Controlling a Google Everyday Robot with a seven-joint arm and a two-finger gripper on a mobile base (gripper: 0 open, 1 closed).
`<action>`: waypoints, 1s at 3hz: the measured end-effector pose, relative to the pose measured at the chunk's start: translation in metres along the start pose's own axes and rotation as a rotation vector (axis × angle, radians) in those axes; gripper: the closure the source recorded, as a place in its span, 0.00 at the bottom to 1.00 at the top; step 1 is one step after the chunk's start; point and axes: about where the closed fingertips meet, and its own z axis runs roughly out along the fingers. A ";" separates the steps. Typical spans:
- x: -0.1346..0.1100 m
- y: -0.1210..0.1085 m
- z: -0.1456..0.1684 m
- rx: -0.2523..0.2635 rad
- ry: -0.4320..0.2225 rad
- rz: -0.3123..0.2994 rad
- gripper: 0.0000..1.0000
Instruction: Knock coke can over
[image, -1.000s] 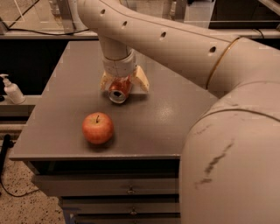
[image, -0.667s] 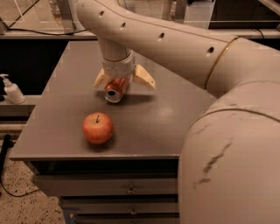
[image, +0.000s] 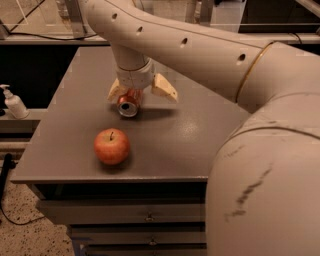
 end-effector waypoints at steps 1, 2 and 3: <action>0.008 -0.012 -0.024 0.087 0.047 0.026 0.00; 0.021 -0.019 -0.062 0.234 0.126 0.119 0.00; 0.037 -0.012 -0.097 0.372 0.228 0.255 0.00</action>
Offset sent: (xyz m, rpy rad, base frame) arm 0.0283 0.0310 0.1240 0.4406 -0.3254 -0.1622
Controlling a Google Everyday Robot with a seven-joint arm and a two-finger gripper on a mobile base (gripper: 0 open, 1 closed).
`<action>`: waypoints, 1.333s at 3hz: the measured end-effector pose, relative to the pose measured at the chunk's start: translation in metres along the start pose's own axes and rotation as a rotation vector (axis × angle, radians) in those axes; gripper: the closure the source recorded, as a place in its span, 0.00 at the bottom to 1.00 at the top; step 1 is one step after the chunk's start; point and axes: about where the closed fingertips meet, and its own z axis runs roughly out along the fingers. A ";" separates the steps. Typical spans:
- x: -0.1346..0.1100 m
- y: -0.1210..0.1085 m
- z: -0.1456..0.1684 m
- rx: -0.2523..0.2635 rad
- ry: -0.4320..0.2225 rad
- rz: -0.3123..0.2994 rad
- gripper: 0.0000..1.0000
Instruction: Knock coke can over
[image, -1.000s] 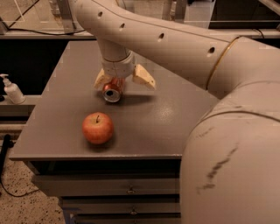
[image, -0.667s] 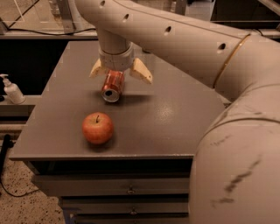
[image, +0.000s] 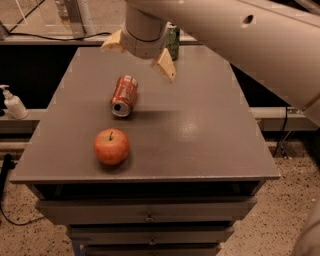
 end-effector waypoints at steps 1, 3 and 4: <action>0.027 0.012 -0.028 0.130 0.079 0.183 0.00; 0.098 0.072 -0.065 0.411 0.112 0.513 0.00; 0.099 0.084 -0.074 0.455 0.073 0.588 0.00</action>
Offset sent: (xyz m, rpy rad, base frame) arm 0.0306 -0.1336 0.0822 0.6216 -0.1842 -0.4164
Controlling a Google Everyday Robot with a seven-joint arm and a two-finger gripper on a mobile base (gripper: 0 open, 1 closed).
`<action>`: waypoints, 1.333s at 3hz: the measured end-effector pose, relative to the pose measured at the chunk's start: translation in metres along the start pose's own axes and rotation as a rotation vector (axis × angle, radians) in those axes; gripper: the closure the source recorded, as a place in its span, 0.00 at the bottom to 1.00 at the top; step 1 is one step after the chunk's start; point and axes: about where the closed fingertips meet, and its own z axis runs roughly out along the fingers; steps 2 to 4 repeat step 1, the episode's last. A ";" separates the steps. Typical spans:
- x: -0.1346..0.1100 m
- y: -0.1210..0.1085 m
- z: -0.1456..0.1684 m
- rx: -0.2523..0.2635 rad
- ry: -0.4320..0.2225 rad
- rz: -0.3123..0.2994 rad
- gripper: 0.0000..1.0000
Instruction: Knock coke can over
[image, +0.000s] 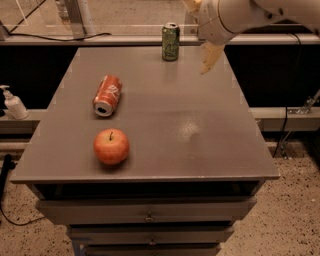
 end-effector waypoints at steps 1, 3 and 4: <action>-0.004 -0.002 0.002 -0.001 -0.005 -0.006 0.00; -0.004 -0.002 0.002 -0.001 -0.005 -0.006 0.00; -0.004 -0.002 0.002 -0.001 -0.005 -0.006 0.00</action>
Offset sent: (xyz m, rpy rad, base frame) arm 0.0000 0.0000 0.0000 0.0000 0.0000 0.0000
